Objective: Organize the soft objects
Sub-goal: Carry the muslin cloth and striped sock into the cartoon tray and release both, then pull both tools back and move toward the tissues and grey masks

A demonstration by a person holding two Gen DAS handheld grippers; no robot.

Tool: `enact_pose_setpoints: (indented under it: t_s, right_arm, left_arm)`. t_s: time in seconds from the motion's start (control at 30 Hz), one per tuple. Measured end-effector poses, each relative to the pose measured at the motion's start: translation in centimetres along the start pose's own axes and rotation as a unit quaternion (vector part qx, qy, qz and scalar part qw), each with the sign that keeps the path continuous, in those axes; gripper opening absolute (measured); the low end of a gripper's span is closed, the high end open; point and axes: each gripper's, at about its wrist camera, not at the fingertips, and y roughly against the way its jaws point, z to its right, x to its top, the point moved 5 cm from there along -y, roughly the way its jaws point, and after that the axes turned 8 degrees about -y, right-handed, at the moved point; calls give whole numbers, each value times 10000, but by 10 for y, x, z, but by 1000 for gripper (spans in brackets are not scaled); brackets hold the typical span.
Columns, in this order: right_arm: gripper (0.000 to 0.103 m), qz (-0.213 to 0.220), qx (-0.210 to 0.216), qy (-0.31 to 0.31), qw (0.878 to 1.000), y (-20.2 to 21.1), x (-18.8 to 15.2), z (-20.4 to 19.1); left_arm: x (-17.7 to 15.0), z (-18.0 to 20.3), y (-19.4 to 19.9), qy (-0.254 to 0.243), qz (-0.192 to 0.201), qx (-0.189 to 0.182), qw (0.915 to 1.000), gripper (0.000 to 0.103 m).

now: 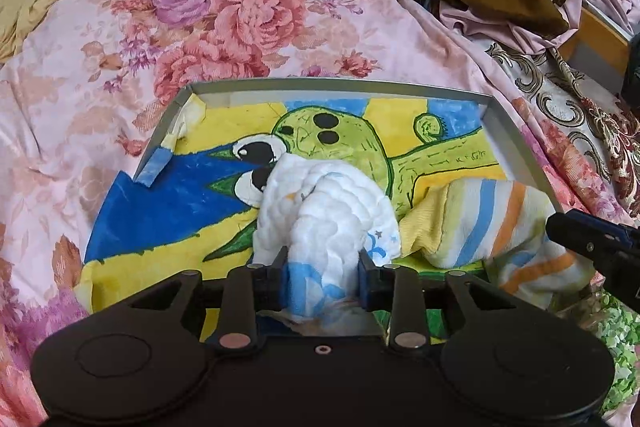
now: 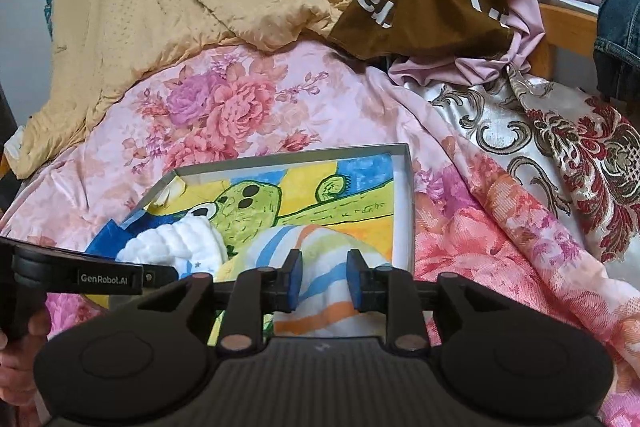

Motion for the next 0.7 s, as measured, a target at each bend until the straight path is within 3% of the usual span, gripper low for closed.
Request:
enact_pose_setpoints:
  t_s: [0.13,0.27,0.33,0.6,0.7]
  right_arm:
    - [56,85,-40,30,10000,14,-5,-1]
    - [72,270,-238,106,9993,42,-15,1]
    - [74,347,-237,58,9991,54,-17,1]
    - [99,817,-179,180,9963,114,-33,-11]
    - [102,949,-171,419,9945,136,-39,-22]
  left_arm:
    - [-4,-1,5,-26,44,-6,10000,44]
    - [-8,-1,14,-31,213,2,9998,63]
    - [-10,0,20,-62,317,-19,9995,68]
    - [-28,7,63,-117,818,-169,9964,84]
    - [-39,10,86,-221,1059,-202,9939,94]
